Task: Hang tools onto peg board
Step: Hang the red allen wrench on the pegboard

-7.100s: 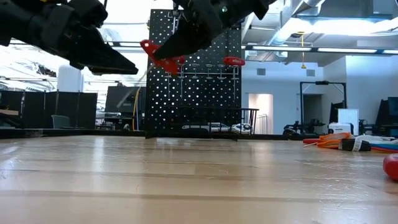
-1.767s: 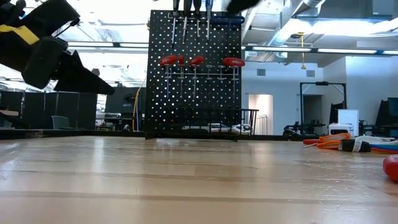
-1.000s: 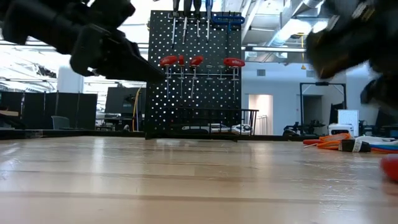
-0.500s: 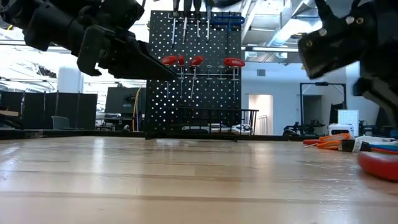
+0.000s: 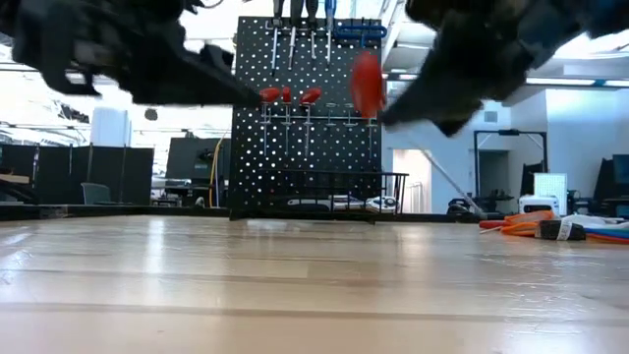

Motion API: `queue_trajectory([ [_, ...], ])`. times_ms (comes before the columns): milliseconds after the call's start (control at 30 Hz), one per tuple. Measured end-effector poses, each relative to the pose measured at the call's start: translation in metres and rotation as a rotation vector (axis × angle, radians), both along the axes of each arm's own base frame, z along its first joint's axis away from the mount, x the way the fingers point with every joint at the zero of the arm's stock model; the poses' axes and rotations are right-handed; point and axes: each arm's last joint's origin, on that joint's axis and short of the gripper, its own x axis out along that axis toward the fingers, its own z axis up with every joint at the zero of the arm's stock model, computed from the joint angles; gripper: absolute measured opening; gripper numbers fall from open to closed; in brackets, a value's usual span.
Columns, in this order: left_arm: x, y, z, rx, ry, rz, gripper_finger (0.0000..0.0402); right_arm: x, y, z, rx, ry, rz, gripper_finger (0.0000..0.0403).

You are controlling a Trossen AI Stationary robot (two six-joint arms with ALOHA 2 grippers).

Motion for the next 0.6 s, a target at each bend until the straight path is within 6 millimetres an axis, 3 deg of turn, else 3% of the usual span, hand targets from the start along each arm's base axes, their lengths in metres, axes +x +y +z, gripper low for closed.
queue_trajectory([
  [167,-0.002,-0.014,0.011,-0.055,-0.109,-0.049,0.0117,0.001,-0.030,0.007,0.122,-0.318,0.233,0.0000],
  [300,-0.001,-0.019,0.022,-0.055,-0.205,-0.073,0.0118,0.009,-0.052,0.016,0.104,-0.508,0.380,0.0000],
  [467,0.014,-0.024,0.054,0.017,-0.335,-0.079,0.0141,0.013,-0.070,0.021,0.130,-0.563,0.486,0.0000],
  [600,0.034,-0.020,0.071,0.076,-0.226,-0.050,0.0175,0.013,-0.071,0.020,0.119,-0.557,0.496,0.0000],
])
